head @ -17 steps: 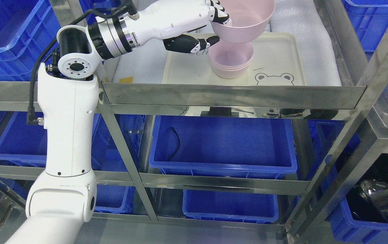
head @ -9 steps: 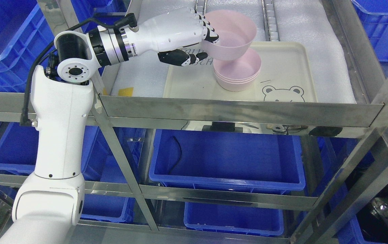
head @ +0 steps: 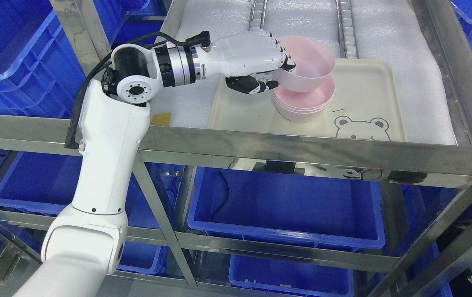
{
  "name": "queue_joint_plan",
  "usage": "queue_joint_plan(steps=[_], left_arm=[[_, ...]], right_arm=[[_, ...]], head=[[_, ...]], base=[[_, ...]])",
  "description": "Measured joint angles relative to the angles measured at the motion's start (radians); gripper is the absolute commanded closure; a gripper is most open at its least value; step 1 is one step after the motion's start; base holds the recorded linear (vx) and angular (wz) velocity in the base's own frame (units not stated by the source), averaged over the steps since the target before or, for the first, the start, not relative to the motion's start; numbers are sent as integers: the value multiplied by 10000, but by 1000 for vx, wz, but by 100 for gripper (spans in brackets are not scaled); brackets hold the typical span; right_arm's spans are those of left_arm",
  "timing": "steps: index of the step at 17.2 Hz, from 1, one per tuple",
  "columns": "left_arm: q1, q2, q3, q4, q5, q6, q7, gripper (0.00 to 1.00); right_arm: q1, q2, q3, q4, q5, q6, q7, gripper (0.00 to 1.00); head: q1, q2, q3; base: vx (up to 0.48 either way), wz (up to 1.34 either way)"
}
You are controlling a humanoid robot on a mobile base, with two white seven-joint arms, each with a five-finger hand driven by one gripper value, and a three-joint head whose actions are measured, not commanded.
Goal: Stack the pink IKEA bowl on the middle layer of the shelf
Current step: 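Lower the pink bowl onto the stacked pink bowls on the tray, then open the left hand and lift it off the bowl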
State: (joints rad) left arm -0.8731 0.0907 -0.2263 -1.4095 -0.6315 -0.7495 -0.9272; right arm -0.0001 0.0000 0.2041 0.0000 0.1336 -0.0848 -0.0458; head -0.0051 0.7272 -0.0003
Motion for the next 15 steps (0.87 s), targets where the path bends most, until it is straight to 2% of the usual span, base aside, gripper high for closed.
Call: queue_joint_plan(steps=[7, 8, 9, 10, 13, 15], left_arm=[[-21, -486, -179, 323, -520, -17, 8, 86], [-19, -542, -192, 363, -545, -24, 8, 79], [-19, -573, -202, 386, -558, -26, 8, 65], [-24, -614, -213, 412, -579, -26, 5, 44], [-122, -705, -230, 469, -625, -26, -3, 24], [-239, -746, -193, 492, -639, -14, -2, 15]], right_arm=[[2, 0, 0, 0, 0, 0, 0, 0], [2, 0, 0, 0, 0, 0, 0, 0], [2, 0, 0, 0, 0, 0, 0, 0], [2, 0, 0, 0, 0, 0, 0, 0], [2, 0, 0, 0, 1, 0, 0, 0], [2, 0, 0, 0, 1, 0, 0, 0]], head=[[0, 0, 0], [0, 0, 0], [0, 0, 0], [0, 0, 0], [0, 0, 0], [0, 0, 0]], base=[[8, 7], [0, 0], [0, 0], [0, 0], [0, 0], [0, 0]])
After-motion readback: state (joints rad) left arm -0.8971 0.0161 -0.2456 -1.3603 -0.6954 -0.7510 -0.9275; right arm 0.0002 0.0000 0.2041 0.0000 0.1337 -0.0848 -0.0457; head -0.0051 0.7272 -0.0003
